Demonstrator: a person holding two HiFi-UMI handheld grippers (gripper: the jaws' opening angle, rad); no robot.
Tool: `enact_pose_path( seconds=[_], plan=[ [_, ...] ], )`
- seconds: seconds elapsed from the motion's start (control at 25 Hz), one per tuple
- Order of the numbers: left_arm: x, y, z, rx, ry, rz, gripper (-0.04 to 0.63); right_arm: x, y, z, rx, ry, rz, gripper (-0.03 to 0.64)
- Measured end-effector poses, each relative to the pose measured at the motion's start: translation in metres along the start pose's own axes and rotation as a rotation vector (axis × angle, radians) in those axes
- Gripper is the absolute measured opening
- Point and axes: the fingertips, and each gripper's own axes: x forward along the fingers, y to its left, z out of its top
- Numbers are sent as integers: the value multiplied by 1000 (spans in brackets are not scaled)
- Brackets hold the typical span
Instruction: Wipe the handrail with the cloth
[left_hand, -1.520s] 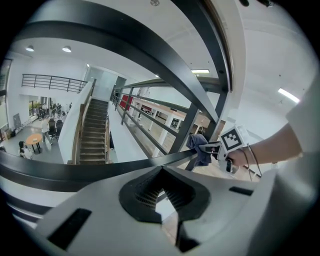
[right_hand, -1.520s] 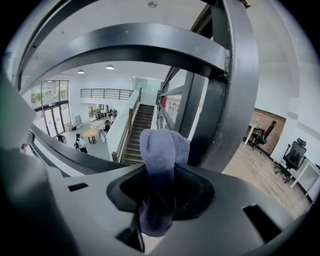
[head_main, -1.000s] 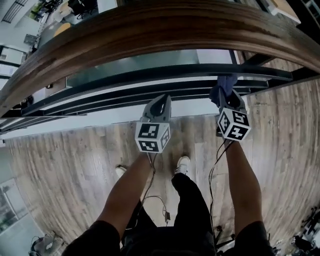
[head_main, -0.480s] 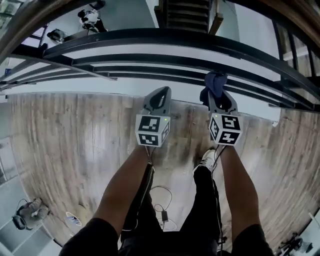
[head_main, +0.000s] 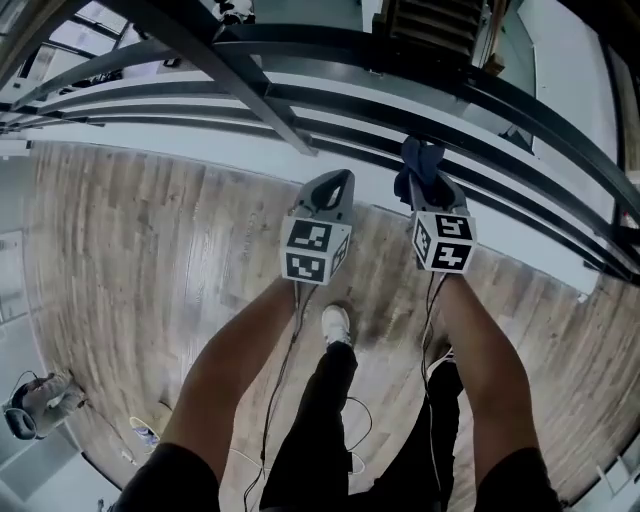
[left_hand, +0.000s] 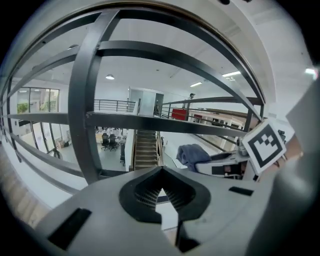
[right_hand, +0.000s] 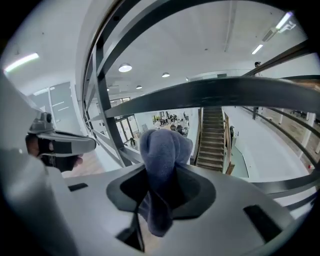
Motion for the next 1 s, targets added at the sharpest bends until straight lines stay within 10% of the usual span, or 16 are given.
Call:
enact_pose_path(
  seconds=[0.56,1.0],
  plan=[
    [-16,167,-12,26,11,42,-2,160,161,29,-72,19,91,126],
    [1,166,-20,-68,28,29,-2,169,131,15,-15,64,-40,126]
  ],
)
